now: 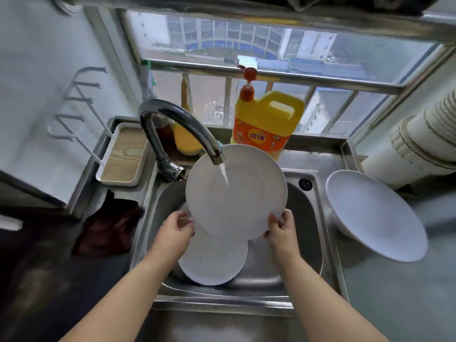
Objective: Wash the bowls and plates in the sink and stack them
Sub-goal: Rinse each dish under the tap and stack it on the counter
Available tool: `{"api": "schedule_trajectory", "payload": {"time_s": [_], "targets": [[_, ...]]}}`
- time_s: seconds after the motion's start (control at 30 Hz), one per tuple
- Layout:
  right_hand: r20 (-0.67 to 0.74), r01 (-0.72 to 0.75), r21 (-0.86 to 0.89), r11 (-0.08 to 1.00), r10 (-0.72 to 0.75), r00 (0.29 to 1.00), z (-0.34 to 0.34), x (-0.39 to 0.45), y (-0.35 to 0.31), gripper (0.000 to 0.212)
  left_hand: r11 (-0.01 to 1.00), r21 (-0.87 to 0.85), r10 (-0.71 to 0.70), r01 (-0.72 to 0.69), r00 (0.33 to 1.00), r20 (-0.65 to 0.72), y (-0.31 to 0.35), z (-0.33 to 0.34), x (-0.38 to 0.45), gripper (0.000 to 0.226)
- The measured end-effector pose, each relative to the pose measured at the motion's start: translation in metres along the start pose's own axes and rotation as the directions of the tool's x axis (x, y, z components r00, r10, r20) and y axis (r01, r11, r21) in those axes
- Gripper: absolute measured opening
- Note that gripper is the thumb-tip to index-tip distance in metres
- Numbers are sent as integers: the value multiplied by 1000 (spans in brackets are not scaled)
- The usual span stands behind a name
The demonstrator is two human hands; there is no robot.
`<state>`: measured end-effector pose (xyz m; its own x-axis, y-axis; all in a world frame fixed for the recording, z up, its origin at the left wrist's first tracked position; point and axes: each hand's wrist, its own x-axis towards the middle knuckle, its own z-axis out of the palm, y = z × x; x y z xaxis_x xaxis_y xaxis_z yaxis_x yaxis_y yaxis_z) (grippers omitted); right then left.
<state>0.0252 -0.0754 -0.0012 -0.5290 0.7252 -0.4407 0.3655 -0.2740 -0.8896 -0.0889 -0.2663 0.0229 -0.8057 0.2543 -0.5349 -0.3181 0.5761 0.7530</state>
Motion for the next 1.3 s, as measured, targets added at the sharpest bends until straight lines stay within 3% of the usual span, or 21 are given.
{"api": "schedule_trajectory", "payload": {"time_s": [0.1,0.27,0.43,0.57,0.77,0.9,1.07,1.2,1.3], "targets": [[81,-74,186,980,59,995,26,8,1,8,993,-104,37,-46,996,-86,0,-11,-4,30],[237,-240,287,927,174,956,52,14,6,15,979,-109,139,-171,957,-255,-1,-29,-17,21],[268,-253,51,966,231,935,47,4,6,22,985,2,165,-173,936,-311,-9,-37,-22,4],[205,-214,-189,958,251,946,20,-4,-3,14,999,-12,36,-39,977,-208,-23,-28,-25,6],[93,-113,-393,913,162,982,-32,-27,-35,11,989,149,17,-17,1000,3,-26,3,-37,16],[66,107,-660,743,-84,994,-53,-38,-58,6,968,248,-6,-40,984,180,-25,17,-35,9],[232,379,-837,395,-371,899,-58,-43,-65,18,923,353,81,-152,975,208,-16,27,-28,5],[342,462,-877,129,-507,791,-61,-51,-67,44,898,380,139,-222,962,234,-8,32,-23,6],[313,410,-910,52,-563,765,-69,-51,-65,38,890,380,158,-250,953,259,-2,36,-20,6]]}}
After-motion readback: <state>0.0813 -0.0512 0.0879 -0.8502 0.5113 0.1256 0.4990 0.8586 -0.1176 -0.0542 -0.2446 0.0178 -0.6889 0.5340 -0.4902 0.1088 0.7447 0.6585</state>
